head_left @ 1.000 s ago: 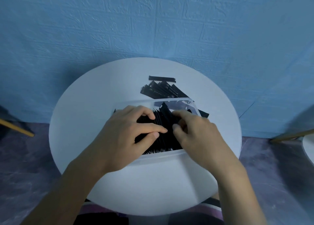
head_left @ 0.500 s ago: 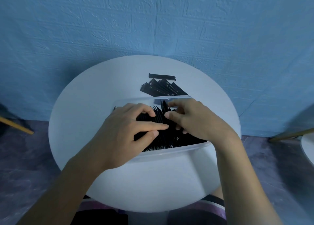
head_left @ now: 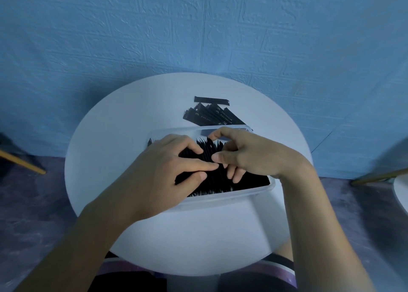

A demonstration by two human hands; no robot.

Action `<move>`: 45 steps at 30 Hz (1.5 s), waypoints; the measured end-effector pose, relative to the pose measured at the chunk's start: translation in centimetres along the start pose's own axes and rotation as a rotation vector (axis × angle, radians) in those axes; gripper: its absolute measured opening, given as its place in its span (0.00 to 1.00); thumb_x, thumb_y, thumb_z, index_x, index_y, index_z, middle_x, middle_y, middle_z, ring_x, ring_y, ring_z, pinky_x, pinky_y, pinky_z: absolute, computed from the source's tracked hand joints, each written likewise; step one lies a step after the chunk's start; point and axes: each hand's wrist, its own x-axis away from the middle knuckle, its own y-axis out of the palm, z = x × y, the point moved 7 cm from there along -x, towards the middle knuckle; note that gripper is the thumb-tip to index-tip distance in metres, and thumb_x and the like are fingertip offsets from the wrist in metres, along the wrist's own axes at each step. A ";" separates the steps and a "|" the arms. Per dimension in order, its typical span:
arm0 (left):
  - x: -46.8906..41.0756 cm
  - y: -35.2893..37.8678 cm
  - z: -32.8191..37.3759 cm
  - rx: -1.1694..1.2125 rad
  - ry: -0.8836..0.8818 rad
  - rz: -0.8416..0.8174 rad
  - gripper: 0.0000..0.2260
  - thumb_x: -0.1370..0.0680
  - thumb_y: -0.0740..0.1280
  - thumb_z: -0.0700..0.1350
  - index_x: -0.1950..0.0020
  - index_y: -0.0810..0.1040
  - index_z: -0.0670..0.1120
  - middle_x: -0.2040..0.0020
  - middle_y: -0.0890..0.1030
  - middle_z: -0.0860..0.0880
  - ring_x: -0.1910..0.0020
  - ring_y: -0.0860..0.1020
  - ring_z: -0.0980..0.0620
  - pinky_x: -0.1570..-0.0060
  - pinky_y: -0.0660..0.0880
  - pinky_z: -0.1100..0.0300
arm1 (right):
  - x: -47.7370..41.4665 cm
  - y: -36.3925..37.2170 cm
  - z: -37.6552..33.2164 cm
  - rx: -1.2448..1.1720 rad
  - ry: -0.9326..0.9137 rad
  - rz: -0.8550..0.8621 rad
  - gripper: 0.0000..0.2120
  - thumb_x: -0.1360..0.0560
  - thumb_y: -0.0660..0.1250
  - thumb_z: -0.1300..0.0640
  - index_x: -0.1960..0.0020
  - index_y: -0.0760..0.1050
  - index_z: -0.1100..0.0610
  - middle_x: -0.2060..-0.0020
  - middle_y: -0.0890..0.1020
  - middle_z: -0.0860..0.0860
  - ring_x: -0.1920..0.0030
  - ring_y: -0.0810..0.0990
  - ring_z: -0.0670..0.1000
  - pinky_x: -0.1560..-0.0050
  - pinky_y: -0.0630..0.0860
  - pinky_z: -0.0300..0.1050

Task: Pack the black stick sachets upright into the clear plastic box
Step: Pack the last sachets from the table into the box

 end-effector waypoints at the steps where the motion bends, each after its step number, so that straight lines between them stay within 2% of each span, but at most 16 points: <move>1: -0.1 -0.1 0.1 -0.002 -0.005 0.004 0.15 0.20 0.60 0.58 0.38 0.81 0.65 0.42 0.76 0.62 0.41 0.73 0.59 0.44 0.64 0.70 | 0.0 0.0 0.0 -0.010 0.001 0.007 0.18 0.18 0.65 0.59 0.30 0.67 0.54 0.61 0.77 0.55 0.69 0.81 0.48 0.65 0.80 0.41; 4: -0.4 -0.2 0.9 0.025 0.005 0.019 0.15 0.20 0.61 0.57 0.37 0.81 0.62 0.42 0.77 0.62 0.44 0.74 0.59 0.44 0.64 0.74 | -0.1 -0.2 0.3 -0.040 0.002 0.036 0.13 0.17 0.63 0.58 0.32 0.69 0.54 0.62 0.77 0.56 0.68 0.82 0.51 0.64 0.81 0.44; 8: -0.7 0.6 1.4 0.008 0.043 -0.027 0.16 0.19 0.59 0.58 0.34 0.79 0.63 0.41 0.75 0.60 0.41 0.73 0.55 0.39 0.67 0.60 | -0.3 -0.6 0.7 -0.038 0.003 0.062 0.12 0.15 0.58 0.59 0.32 0.71 0.55 0.64 0.79 0.55 0.68 0.83 0.51 0.62 0.82 0.45; 12: -1.1 0.8 1.3 -0.020 0.034 -0.063 0.18 0.18 0.56 0.60 0.31 0.77 0.64 0.41 0.74 0.60 0.41 0.72 0.54 0.40 0.68 0.57 | -0.4 -0.9 0.9 -0.017 0.000 0.072 0.14 0.17 0.61 0.63 0.32 0.73 0.58 0.62 0.82 0.57 0.65 0.84 0.51 0.62 0.82 0.43; 16: -1.3 0.9 1.3 -0.032 0.030 -0.044 0.17 0.18 0.56 0.60 0.36 0.80 0.62 0.43 0.73 0.59 0.42 0.71 0.54 0.41 0.68 0.55 | -0.3 -1.4 0.9 -0.013 -0.007 0.102 0.12 0.18 0.62 0.64 0.35 0.76 0.58 0.61 0.82 0.55 0.64 0.84 0.50 0.63 0.81 0.40; 19: -1.1 1.0 1.2 -0.032 0.025 -0.034 0.16 0.18 0.57 0.60 0.39 0.81 0.61 0.43 0.72 0.60 0.42 0.71 0.55 0.41 0.67 0.56 | -0.2 -3.1 1.1 -0.032 -0.030 0.218 0.10 0.18 0.63 0.64 0.39 0.78 0.58 0.60 0.82 0.55 0.66 0.83 0.48 0.66 0.80 0.39; 24: -1.1 1.1 1.0 -0.027 0.014 -0.033 0.15 0.19 0.58 0.59 0.39 0.81 0.61 0.43 0.72 0.61 0.41 0.70 0.55 0.40 0.66 0.57 | 0.2 -7.4 2.4 -0.172 -0.079 0.487 0.08 0.19 0.64 0.64 0.48 0.81 0.59 0.66 0.81 0.55 0.70 0.79 0.49 0.72 0.74 0.37; 26: -1.0 1.1 1.0 -0.021 0.011 -0.027 0.14 0.19 0.58 0.58 0.39 0.81 0.62 0.43 0.72 0.61 0.41 0.71 0.55 0.40 0.66 0.58 | 0.0 -9.2 4.2 -0.111 -0.066 0.621 0.08 0.20 0.65 0.62 0.51 0.82 0.54 0.66 0.82 0.51 0.69 0.79 0.47 0.70 0.75 0.39; 28: -1.0 1.1 1.0 -0.011 0.007 -0.025 0.14 0.19 0.58 0.58 0.40 0.81 0.61 0.44 0.73 0.61 0.41 0.71 0.55 0.40 0.67 0.57 | -0.8 -10.0 6.3 0.034 0.000 0.681 0.06 0.22 0.68 0.56 0.52 0.82 0.48 0.63 0.83 0.45 0.64 0.82 0.49 0.64 0.78 0.45; 31: -1.0 1.0 1.1 -0.001 0.007 -0.014 0.14 0.19 0.58 0.58 0.40 0.81 0.61 0.44 0.73 0.61 0.41 0.71 0.55 0.41 0.68 0.56 | -2.1 -9.2 8.7 0.291 0.117 0.602 0.05 0.24 0.70 0.50 0.48 0.81 0.44 0.56 0.82 0.44 0.54 0.81 0.52 0.53 0.76 0.46; 34: -1.0 0.9 1.0 0.009 0.005 -0.009 0.14 0.19 0.58 0.58 0.41 0.82 0.62 0.44 0.73 0.62 0.41 0.71 0.56 0.41 0.68 0.56 | -2.6 -8.4 9.3 0.401 0.157 0.554 0.09 0.23 0.70 0.48 0.43 0.80 0.46 0.54 0.82 0.45 0.54 0.79 0.51 0.54 0.71 0.44; 37: -1.0 0.9 1.0 0.013 0.006 -0.005 0.14 0.19 0.59 0.58 0.41 0.82 0.62 0.44 0.73 0.62 0.41 0.71 0.56 0.40 0.67 0.56 | -2.6 -8.4 9.4 0.394 0.189 0.539 0.07 0.23 0.69 0.51 0.45 0.79 0.49 0.58 0.81 0.46 0.58 0.79 0.52 0.58 0.70 0.43; 40: -0.9 0.9 0.9 0.012 0.002 -0.013 0.14 0.19 0.58 0.58 0.40 0.81 0.62 0.44 0.73 0.62 0.41 0.71 0.56 0.40 0.65 0.59 | -2.2 -9.0 10.0 0.343 0.216 0.532 0.02 0.25 0.69 0.54 0.52 0.78 0.50 0.65 0.82 0.48 0.64 0.80 0.52 0.66 0.69 0.42; 45: -0.9 0.9 1.0 0.013 -0.001 -0.011 0.14 0.19 0.58 0.59 0.41 0.82 0.62 0.44 0.73 0.62 0.41 0.71 0.55 0.40 0.66 0.58 | -1.7 -10.3 10.9 0.231 0.188 0.545 0.01 0.25 0.71 0.53 0.56 0.79 0.49 0.66 0.82 0.46 0.63 0.80 0.51 0.62 0.72 0.43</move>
